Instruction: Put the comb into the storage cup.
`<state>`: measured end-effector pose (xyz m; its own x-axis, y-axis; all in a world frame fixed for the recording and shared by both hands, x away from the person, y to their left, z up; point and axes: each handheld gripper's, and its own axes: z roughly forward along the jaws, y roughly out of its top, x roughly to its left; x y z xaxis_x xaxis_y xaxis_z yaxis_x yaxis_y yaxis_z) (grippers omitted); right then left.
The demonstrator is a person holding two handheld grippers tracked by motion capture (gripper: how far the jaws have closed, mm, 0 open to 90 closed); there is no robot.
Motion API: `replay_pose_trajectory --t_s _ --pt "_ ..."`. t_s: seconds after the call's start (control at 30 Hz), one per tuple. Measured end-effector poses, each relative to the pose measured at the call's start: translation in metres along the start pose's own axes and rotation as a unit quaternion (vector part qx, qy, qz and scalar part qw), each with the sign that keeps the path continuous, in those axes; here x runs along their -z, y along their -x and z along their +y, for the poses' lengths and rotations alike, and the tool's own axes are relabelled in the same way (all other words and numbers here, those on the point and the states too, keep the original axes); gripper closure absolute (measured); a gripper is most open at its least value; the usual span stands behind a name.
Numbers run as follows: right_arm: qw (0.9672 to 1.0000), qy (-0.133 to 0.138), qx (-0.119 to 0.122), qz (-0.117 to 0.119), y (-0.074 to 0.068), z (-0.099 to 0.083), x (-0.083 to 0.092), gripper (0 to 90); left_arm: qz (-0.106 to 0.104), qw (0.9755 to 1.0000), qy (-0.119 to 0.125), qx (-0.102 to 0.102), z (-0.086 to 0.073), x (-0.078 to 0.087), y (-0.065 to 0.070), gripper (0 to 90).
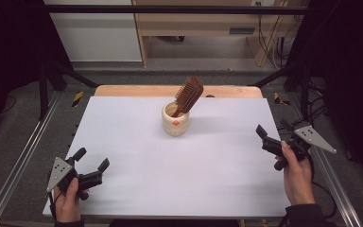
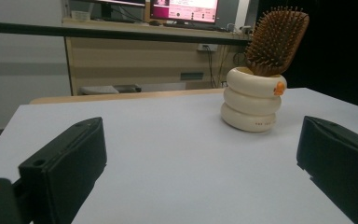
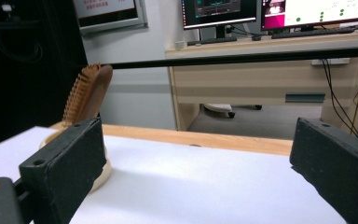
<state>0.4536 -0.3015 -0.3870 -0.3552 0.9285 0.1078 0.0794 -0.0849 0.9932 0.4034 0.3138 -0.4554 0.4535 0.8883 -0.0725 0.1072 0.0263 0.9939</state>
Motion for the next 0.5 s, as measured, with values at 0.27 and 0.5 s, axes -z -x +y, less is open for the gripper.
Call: replay_pose_trajectory --t_s 0.27,0.5 --pt "0.9998 -0.01 0.017 0.01 0.0 -0.017 0.015 3.2 0.002 1.0 -0.004 0.0 -0.001 0.0 0.001 1.6" --pt "0.9995 -0.019 0.017 0.018 -0.003 -0.034 0.026 3.1 -0.007 0.9999 -0.008 -0.008 -0.002 0.002 0.005 1.6"
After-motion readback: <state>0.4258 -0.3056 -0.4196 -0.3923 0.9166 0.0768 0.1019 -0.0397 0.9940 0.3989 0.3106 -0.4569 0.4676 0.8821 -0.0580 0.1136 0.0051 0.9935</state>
